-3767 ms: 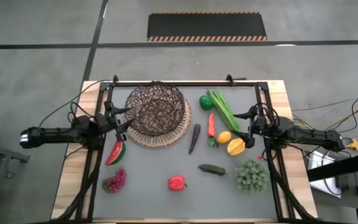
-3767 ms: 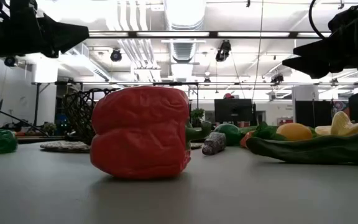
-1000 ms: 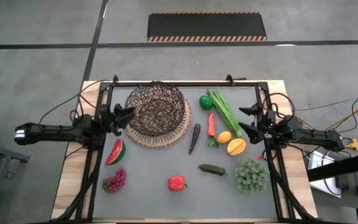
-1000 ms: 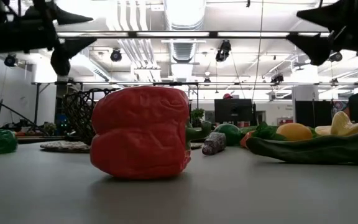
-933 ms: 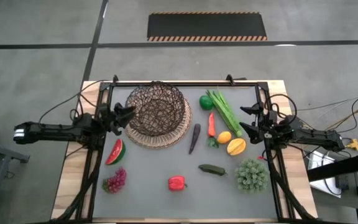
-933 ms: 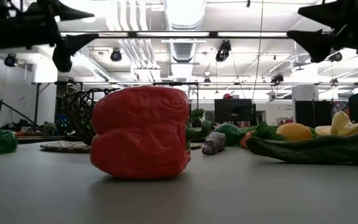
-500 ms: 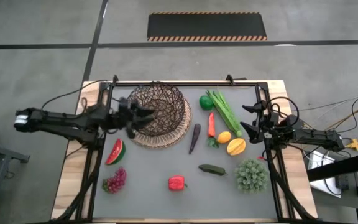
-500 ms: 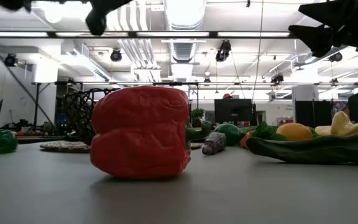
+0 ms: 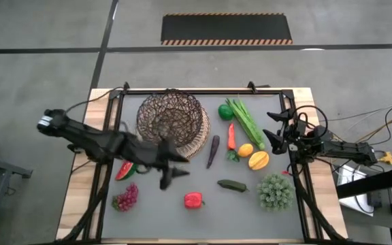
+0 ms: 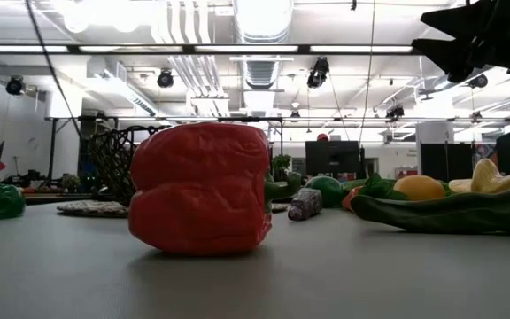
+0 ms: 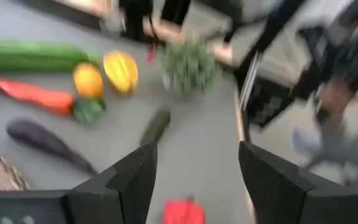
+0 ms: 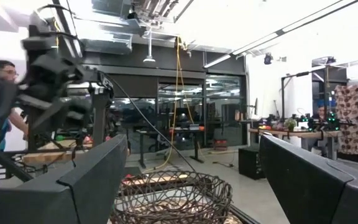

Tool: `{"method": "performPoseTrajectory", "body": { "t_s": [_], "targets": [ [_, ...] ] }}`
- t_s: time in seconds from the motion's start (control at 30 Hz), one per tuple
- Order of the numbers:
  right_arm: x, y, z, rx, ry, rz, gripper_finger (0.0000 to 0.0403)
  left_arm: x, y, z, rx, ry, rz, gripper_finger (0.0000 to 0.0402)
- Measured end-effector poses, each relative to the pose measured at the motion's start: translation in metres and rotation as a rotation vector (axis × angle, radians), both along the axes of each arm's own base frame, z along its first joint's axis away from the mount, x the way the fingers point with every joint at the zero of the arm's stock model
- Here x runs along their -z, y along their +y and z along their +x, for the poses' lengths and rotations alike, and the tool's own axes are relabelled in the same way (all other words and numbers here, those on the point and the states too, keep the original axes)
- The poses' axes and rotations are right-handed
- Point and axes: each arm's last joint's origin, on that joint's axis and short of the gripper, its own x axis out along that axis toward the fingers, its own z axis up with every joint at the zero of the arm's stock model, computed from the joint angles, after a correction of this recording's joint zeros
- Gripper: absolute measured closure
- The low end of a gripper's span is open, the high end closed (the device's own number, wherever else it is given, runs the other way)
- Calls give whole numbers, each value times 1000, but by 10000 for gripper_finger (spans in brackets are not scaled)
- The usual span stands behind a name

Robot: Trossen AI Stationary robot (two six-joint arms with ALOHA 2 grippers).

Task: Build produce basket
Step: Put the red bell pepper into the black wire basket

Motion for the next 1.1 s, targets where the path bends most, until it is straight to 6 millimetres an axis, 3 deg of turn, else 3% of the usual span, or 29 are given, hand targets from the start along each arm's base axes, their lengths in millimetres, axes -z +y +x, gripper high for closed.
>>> {"method": "performPoseTrajectory", "body": {
  "t_s": [0.17,0.3,0.53,0.8,1.1],
  "targets": [
    [0,0,0,-1,-2,4,55,12,-28,27,47,155,65,192],
    [0,0,0,-2,-2,4,55,29,-39,49,19,250,56,189],
    [0,0,0,-1,-1,-1,55,65,-53,73,57,387,38,135],
    [0,0,0,2,1,-9,56,100,-59,85,91,499,30,60],
    [0,0,0,5,4,-17,56,132,-58,83,106,587,66,50]
  ]
}}
